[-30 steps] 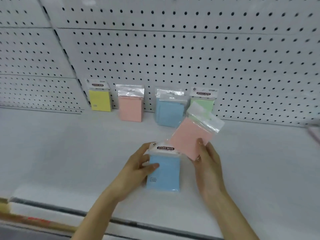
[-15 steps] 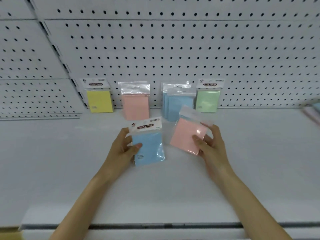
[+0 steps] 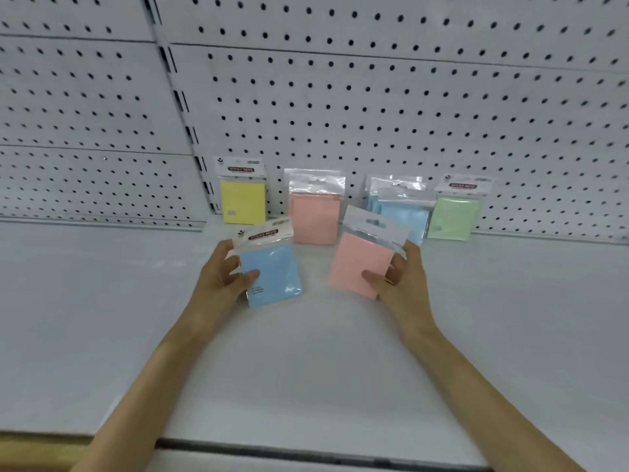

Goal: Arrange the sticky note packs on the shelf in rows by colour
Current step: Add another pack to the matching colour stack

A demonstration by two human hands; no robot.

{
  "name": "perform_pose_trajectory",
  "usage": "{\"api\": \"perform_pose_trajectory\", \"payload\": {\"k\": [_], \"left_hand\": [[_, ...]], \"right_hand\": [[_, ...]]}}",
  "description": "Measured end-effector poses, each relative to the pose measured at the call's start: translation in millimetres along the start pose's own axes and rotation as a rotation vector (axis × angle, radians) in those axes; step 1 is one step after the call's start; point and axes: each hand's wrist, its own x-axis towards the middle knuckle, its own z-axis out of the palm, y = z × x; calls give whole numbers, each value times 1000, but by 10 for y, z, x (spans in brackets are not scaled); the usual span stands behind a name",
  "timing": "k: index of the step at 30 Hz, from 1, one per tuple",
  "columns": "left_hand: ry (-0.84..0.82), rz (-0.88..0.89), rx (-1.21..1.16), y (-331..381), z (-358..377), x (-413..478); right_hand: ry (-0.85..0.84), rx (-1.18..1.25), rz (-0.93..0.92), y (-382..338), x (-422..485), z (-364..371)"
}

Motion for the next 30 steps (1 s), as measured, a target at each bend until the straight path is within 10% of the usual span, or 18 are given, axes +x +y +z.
{"api": "perform_pose_trajectory", "payload": {"k": [14, 30], "left_hand": [[116, 49, -118, -94, -250, 19], [77, 89, -172, -84, -269, 32]], "right_hand": [[85, -493, -327, 134, 450, 709], [195, -513, -223, 58, 556, 832]]}}
